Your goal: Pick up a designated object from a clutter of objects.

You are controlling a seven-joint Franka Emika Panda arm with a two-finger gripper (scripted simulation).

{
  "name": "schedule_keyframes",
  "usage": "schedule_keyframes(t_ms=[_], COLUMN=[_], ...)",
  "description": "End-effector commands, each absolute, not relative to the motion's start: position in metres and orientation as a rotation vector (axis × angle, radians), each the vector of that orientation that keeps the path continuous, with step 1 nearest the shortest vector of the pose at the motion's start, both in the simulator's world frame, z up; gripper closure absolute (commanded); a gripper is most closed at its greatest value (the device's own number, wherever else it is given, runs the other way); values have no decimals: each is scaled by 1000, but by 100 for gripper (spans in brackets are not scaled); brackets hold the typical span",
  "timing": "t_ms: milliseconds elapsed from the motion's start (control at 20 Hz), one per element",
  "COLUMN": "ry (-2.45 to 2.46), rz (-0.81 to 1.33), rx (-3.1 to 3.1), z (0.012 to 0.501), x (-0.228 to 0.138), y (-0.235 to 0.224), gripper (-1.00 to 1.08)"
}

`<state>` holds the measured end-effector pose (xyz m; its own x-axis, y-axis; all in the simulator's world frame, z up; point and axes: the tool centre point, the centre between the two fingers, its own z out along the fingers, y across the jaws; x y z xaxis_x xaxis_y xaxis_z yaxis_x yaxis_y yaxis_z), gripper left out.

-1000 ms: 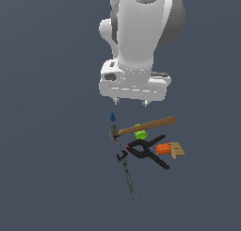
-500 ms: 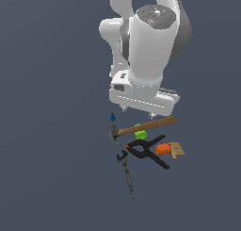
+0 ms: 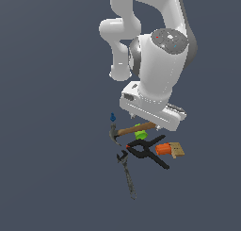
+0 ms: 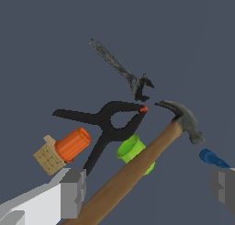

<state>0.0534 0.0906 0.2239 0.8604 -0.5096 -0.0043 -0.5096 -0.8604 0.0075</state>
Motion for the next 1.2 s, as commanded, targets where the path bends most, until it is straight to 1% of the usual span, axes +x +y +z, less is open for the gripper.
schedule_keyframes(t_ms=[0,1150], ry=[-910,-1606], rz=[-8,-2], rx=[3001,2698], z=[215,130], x=[57,80], y=[98,168], gripper=[-92,-92])
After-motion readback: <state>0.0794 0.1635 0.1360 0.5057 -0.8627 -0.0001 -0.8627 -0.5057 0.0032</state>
